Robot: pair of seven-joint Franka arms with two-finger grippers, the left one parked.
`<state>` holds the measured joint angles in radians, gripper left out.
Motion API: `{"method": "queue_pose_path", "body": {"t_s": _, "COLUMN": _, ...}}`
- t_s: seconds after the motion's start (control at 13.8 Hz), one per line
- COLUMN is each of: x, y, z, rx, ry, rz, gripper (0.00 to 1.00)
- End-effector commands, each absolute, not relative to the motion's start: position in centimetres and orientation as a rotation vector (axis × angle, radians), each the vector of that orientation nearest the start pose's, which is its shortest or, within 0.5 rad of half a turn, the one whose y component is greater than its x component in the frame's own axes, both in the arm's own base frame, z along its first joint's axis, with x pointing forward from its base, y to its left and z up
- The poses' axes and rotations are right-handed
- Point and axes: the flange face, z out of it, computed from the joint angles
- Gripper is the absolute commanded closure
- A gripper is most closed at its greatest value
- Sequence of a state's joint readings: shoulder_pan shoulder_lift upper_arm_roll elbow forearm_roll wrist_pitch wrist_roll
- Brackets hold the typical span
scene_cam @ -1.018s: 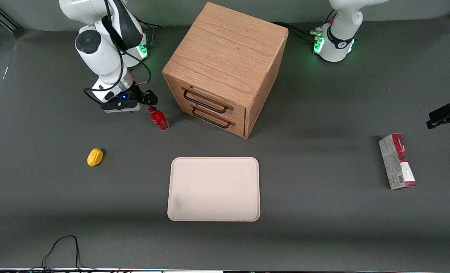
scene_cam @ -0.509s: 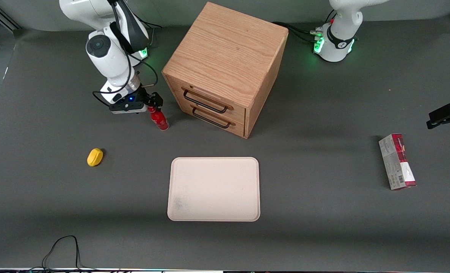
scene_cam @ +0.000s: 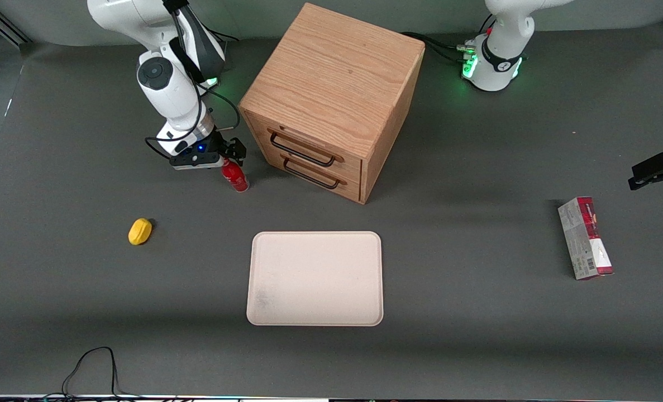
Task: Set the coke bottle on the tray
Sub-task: 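Close the right gripper around the bottle's neck and lift it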
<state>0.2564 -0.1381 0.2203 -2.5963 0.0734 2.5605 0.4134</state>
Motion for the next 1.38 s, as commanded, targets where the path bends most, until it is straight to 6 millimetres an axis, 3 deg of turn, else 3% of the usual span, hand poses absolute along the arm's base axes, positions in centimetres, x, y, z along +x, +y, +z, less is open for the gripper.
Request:
{"method": "queue_pose_path", "body": {"t_s": 0.0, "x": 39.3, "y": 20.4, "z": 30.9, "rx": -3.069, "ry": 0.030, "rz": -0.128, "gripper": 0.14}}
{"method": "queue_pose_path", "body": {"t_s": 0.07, "x": 39.1, "y": 20.2, "z": 30.6, "rx": -3.074, "ry": 0.031, "rz": -0.115, "gripper": 0.29}}
{"method": "queue_pose_path", "body": {"t_s": 0.15, "x": 39.0, "y": 20.1, "z": 30.5, "rx": -3.077, "ry": 0.031, "rz": -0.107, "gripper": 0.52}}
{"method": "queue_pose_path", "body": {"t_s": 0.36, "x": 38.8, "y": 20.0, "z": 30.3, "rx": -3.086, "ry": 0.028, "rz": -0.079, "gripper": 1.00}}
{"method": "queue_pose_path", "body": {"t_s": 0.65, "x": 39.4, "y": 19.7, "z": 30.7, "rx": -3.096, "ry": 0.033, "rz": -0.045, "gripper": 1.00}}
{"method": "queue_pose_path", "body": {"t_s": 0.8, "x": 41.2, "y": 20.0, "z": 33.0, "rx": -3.086, "ry": 0.047, "rz": -0.064, "gripper": 1.00}}
{"method": "queue_pose_path", "body": {"t_s": 1.02, "x": 45.4, "y": 20.2, "z": 39.2, "rx": -3.084, "ry": 0.079, "rz": -0.044, "gripper": 1.00}}
{"method": "queue_pose_path", "body": {"t_s": 1.31, "x": 53.0, "y": 19.3, "z": 50.7, "rx": -3.092, "ry": 0.128, "rz": 0.036, "gripper": 1.00}}
